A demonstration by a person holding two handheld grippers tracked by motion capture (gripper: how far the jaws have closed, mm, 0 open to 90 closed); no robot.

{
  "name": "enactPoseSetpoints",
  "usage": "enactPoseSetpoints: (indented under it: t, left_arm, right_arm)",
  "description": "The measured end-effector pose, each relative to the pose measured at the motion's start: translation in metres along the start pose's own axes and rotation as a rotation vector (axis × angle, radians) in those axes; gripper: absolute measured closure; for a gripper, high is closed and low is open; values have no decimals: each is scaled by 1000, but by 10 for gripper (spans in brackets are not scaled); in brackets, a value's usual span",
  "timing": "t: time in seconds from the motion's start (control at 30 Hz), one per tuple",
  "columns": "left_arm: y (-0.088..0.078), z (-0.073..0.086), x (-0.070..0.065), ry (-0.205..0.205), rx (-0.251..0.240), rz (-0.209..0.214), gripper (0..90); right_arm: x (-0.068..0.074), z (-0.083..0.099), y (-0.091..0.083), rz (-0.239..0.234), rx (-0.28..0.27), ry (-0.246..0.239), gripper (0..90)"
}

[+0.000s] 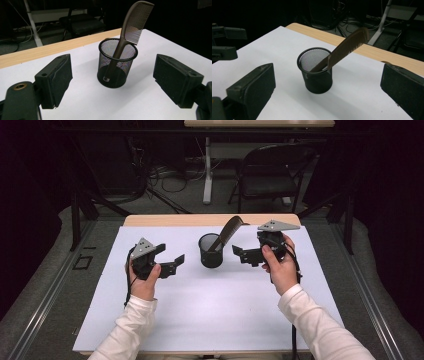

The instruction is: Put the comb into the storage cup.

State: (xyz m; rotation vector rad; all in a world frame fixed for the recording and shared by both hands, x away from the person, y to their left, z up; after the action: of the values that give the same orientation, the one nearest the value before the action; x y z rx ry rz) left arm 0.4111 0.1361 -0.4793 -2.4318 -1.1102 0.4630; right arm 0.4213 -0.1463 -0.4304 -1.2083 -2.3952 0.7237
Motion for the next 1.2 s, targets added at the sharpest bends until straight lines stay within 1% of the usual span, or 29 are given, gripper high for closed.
enactPoseSetpoints:
  t: [0.17,0.33,0.47,0.6,0.73,0.8,1.07,1.13,1.2]
  left_arm:
    - [-1,0,1,-6,-2,-2,158]
    - [-1,0,2,-7,-2,-4,158]
    - [-2,0,5,-11,-3,-7,158]
    - [-3,0,6,-17,-5,-8,158]
    - [-3,0,7,-17,-6,-8,158]
    - [-3,0,8,-16,-5,-9,158]
    - [-4,0,8,-17,-3,-11,158]
    - [-4,0,8,-16,-2,-11,158]
    - [-4,0,9,-17,0,-12,158]
  right_arm:
    - [2,12,0,-16,-5,15,0]
    - [1,26,2,-25,4,25,0]
    - [-2,37,3,-24,2,35,0]
    - [-4,50,5,-25,-1,54,0]
    - [-6,62,5,-15,-3,54,0]
    - [-6,67,5,-18,-11,55,0]
    - [1,82,3,-31,-52,54,0]
    - [2,86,2,-42,-64,58,0]
    - [5,91,3,-46,-61,58,0]
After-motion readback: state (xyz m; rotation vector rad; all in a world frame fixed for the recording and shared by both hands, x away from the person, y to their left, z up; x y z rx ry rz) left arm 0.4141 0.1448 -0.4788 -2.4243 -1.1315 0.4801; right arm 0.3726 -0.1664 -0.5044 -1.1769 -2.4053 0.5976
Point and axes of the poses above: each handheld gripper's, and its own axes: y roughly forward along the jaws, z roughly out of its underside, x roughly to its left, the point moved 6 cm from there along y, roughly forward along the jaws, and after that the axes turned 10 degrees about x, right-handed, at the moved point
